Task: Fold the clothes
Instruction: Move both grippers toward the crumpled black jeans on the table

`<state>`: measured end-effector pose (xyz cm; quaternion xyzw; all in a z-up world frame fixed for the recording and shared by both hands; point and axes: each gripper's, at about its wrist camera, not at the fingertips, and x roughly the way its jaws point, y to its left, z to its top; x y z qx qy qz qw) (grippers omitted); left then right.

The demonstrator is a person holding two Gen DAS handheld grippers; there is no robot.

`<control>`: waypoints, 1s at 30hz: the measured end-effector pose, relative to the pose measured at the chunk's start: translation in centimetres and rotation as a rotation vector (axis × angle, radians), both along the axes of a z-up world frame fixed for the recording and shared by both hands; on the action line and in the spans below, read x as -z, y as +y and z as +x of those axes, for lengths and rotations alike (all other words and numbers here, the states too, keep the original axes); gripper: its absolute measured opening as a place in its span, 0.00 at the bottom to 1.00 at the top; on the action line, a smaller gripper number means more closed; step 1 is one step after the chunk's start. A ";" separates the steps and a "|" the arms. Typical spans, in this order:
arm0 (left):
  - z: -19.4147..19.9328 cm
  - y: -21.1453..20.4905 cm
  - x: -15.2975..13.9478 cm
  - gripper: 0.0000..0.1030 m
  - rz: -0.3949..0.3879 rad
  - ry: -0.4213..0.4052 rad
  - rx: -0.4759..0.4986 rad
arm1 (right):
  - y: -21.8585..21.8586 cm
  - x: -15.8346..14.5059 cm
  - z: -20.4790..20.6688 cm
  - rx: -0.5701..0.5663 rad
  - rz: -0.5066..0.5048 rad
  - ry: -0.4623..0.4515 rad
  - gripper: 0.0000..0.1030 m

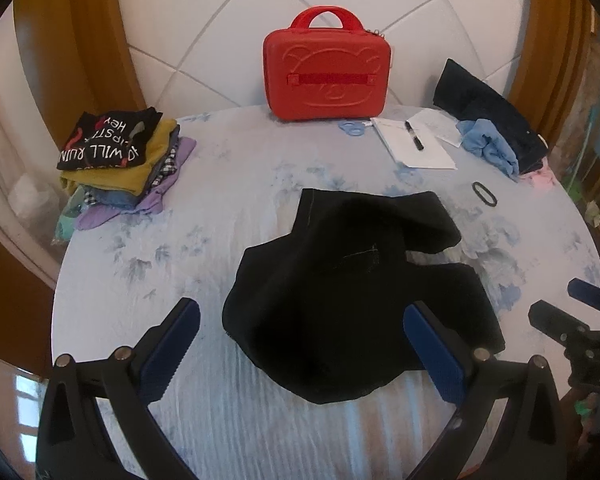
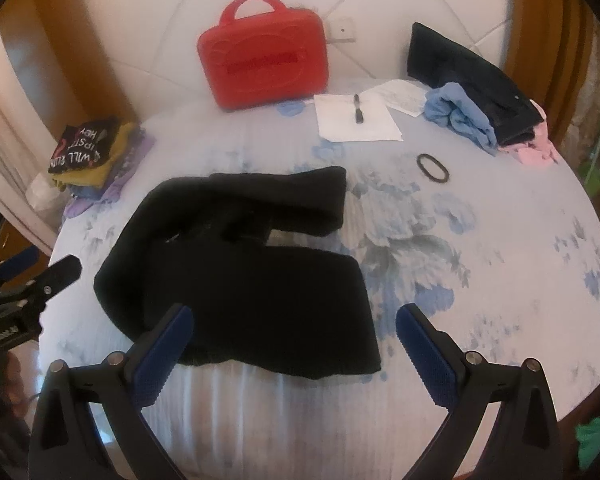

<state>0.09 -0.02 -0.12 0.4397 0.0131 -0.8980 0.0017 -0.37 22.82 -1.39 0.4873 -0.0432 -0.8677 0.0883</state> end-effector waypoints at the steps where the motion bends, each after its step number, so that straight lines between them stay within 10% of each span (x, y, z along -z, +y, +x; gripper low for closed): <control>1: 0.0 0.0 0.1 1.00 -0.003 -0.004 -0.003 | 0.1 0.0 -0.1 0.000 0.000 0.000 1.00; 30: -0.5 -1.6 0.8 1.00 -0.024 -0.047 -0.039 | -0.1 0.1 -0.4 0.013 0.032 0.020 1.00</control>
